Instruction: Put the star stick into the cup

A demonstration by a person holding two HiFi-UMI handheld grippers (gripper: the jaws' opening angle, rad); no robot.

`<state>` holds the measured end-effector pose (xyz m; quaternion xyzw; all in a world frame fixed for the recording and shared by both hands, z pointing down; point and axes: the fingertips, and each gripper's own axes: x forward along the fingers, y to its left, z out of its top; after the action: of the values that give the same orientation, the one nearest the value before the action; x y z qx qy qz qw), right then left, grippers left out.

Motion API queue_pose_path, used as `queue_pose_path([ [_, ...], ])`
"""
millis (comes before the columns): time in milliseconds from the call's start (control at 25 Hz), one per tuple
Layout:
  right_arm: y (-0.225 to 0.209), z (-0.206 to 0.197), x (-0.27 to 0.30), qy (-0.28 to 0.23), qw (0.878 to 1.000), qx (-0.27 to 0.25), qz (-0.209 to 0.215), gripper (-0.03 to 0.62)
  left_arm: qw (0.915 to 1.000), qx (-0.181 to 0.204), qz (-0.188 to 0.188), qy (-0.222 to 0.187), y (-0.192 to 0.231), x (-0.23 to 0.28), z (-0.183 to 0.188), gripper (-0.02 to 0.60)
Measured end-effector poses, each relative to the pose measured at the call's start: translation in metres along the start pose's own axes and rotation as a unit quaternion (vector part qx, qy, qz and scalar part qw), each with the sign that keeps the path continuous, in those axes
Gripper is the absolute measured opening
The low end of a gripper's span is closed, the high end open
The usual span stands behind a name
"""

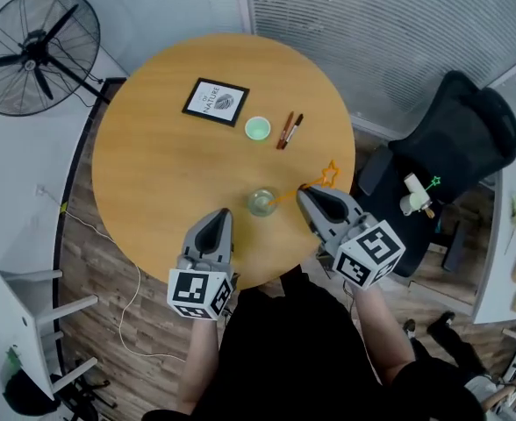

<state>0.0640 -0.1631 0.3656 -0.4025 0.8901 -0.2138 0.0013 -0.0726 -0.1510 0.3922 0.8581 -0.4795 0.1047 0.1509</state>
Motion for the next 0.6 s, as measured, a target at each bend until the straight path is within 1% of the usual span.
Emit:
queue_pose_path([
  [200, -0.015, -0.006, 0.016, 0.019, 0.999, 0.003, 0.034, 0.026, 0.9996, -0.007, 0.029, -0.003, -0.003, 0.008, -0.001, -0.002],
  [360, -0.022, -0.021, 0.026, 0.04, 0.998, 0.009, 0.053, 0.026, 0.9984, -0.018, 0.053, 0.007, -0.002, 0.01, -0.011, -0.002],
  [600, -0.028, -0.036, 0.036, 0.062, 0.995, 0.018, 0.074, 0.026, 0.9976, -0.016, 0.066, 0.014, -0.009, 0.013, -0.017, -0.002],
])
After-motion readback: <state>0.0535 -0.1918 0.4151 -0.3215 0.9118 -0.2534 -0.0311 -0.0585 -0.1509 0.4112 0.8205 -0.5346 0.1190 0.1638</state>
